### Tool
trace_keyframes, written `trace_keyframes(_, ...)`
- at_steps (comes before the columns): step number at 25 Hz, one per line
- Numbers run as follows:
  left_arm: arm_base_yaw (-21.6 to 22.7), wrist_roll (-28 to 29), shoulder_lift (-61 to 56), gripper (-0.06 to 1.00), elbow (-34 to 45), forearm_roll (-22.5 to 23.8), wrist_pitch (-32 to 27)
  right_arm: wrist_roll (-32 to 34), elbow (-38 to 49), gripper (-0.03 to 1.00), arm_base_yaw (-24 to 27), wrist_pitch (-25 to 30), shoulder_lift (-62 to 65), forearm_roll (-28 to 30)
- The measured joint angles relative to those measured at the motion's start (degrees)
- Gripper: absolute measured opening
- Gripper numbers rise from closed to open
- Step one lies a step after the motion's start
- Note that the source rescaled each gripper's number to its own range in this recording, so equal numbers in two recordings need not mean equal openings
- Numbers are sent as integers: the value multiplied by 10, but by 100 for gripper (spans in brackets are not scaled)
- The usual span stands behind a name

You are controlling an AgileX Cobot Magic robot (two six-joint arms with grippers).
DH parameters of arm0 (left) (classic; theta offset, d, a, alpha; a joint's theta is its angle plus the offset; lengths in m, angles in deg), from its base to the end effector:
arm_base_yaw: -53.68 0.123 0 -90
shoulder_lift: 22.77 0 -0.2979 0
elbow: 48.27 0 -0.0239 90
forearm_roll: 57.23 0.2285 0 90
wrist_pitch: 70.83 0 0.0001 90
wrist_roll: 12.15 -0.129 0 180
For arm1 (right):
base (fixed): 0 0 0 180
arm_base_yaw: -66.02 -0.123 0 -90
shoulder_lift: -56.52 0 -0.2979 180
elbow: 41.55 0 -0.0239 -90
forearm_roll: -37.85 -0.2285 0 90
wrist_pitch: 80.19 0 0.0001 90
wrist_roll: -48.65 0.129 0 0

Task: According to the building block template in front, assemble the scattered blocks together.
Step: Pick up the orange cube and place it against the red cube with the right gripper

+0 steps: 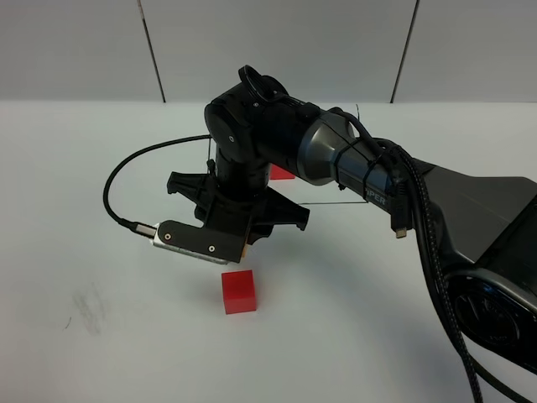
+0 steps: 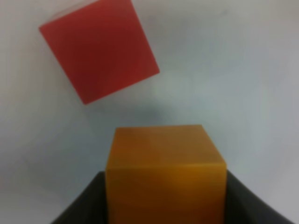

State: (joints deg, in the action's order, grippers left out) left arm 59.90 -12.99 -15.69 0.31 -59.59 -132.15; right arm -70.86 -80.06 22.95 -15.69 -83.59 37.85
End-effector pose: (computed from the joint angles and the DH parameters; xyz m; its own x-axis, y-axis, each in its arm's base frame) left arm -0.0050 -0.0052 0.2498 -0.4503 -0.0542 -0.8912 -0.0786 0.9967 -0.0209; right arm 0.3566 0.3333 0.1663 0.9436 -0.3092 0.1183 -0.2808 -0.9367 -0.2091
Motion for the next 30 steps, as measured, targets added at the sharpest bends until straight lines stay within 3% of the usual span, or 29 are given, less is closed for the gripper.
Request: trace_keyframes(30, 0, 0, 0, 0, 0, 0, 0, 0, 0, 58, 0, 18, -43, 0)
